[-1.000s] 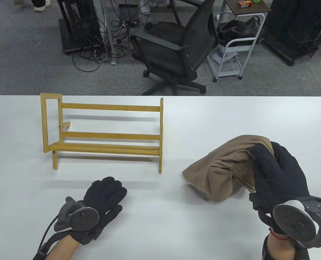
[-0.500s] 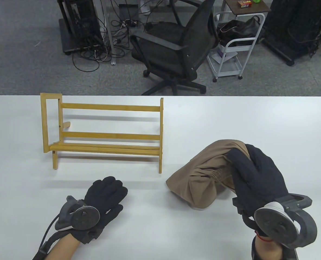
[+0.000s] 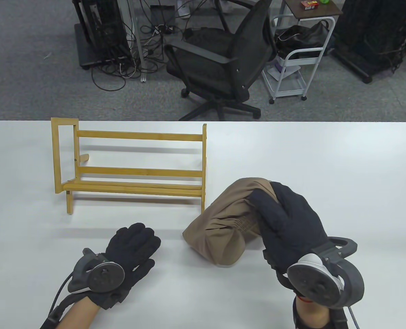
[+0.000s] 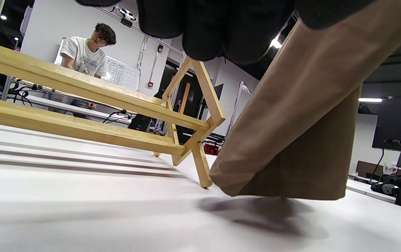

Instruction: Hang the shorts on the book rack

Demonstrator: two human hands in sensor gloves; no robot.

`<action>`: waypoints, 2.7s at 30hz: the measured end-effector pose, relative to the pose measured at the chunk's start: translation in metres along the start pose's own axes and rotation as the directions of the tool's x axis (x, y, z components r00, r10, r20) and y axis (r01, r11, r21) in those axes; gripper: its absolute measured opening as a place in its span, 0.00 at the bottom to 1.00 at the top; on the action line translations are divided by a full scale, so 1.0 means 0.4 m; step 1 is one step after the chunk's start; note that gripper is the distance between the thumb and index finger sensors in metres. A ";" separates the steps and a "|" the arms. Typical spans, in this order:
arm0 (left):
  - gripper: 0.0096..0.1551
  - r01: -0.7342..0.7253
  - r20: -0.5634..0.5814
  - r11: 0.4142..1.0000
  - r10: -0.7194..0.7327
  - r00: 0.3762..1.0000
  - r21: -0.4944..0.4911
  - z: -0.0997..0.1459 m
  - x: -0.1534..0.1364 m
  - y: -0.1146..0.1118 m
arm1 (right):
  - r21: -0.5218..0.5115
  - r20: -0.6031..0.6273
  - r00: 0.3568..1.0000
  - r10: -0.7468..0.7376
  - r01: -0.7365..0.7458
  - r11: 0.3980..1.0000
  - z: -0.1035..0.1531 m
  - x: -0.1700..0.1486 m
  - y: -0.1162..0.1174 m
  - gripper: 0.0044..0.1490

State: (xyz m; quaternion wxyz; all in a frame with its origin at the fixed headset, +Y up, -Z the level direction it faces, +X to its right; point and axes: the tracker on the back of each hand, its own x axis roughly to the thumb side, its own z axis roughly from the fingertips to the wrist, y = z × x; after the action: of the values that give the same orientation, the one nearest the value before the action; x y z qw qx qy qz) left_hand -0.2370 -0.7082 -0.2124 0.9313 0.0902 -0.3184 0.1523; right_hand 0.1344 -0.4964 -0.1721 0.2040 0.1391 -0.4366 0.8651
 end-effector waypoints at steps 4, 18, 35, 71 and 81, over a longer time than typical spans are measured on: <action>0.34 -0.001 0.006 1.000 0.001 1.000 0.008 0.001 0.001 0.001 | 0.012 0.018 0.999 -0.029 0.028 1.000 -0.003 0.038 0.014 0.25; 0.36 -0.049 -0.037 0.998 0.050 0.998 0.041 0.008 -0.017 0.008 | 0.038 0.034 0.993 -0.112 0.111 0.993 0.012 0.083 0.059 0.25; 0.67 -0.498 0.160 0.866 0.487 0.859 0.038 -0.179 0.085 0.128 | 0.082 0.048 0.990 -0.131 0.127 0.988 0.016 0.090 0.075 0.25; 0.39 -0.439 0.228 0.847 0.383 0.895 0.301 -0.265 0.159 0.206 | 0.210 0.093 0.977 -0.193 0.170 0.963 0.024 0.120 0.127 0.28; 0.39 -0.419 0.175 0.869 0.384 0.907 0.263 -0.257 0.104 0.229 | 0.294 0.071 0.964 -0.257 0.226 0.929 0.023 0.091 0.138 0.37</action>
State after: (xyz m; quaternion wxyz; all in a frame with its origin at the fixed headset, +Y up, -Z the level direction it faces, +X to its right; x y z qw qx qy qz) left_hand -0.1788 -0.5857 -0.2606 0.8349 0.1686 -0.3578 0.3828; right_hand 0.0768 -0.5249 -0.1899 0.2628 0.2663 -0.2983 0.8781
